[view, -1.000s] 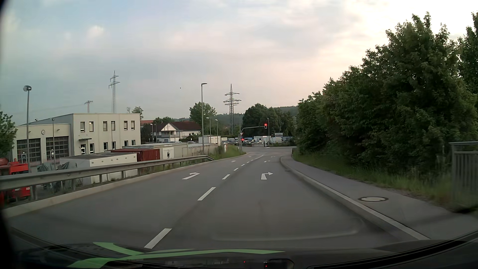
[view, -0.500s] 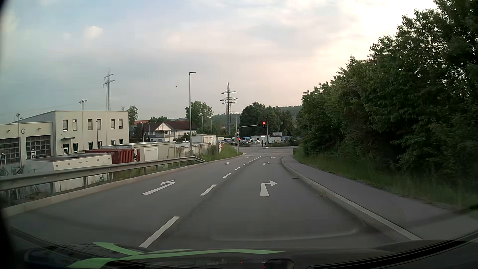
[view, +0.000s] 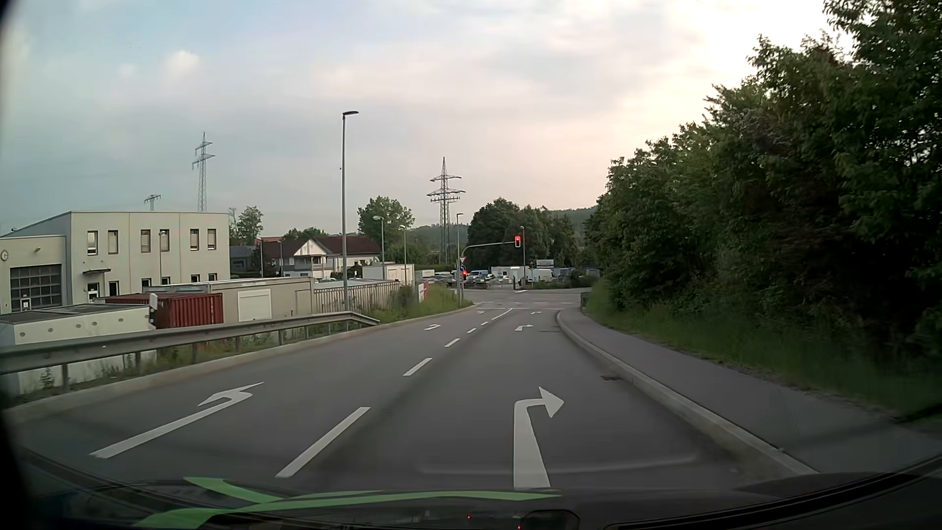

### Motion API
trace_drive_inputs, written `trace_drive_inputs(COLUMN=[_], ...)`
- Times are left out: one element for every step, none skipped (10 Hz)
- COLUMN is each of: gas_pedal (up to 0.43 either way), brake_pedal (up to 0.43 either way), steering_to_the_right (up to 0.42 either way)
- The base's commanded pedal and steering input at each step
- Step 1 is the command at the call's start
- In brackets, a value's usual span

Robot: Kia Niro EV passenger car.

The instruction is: Follow the waypoints while adhering to traffic rules and regulations

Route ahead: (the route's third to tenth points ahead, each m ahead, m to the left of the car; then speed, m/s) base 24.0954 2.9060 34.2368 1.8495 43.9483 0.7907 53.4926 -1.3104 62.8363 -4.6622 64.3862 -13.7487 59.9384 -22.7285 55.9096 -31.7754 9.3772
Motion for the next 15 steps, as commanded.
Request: trace_drive_inputs(gas_pedal=[0.0, 0.0, 0.0, 0.0, 0.0, 0.0, 0.0, 0.0, 0.0, 0.0, 0.0, 0.0, 0.0, 0.0, 0.0], brake_pedal=[0.189, 0.189, 0.189, 0.189, 0.189, 0.189, 0.195, 0.201, 0.207, 0.207, 0.207, 0.213, 0.213, 0.213, 0.213], steering_to_the_right=[0.006, 0.006, 0.005, 0.006, 0.005, 0.005, 0.005, 0.005, 0.006, 0.006, 0.006, 0.007, 0.009, 0.011, 0.011])
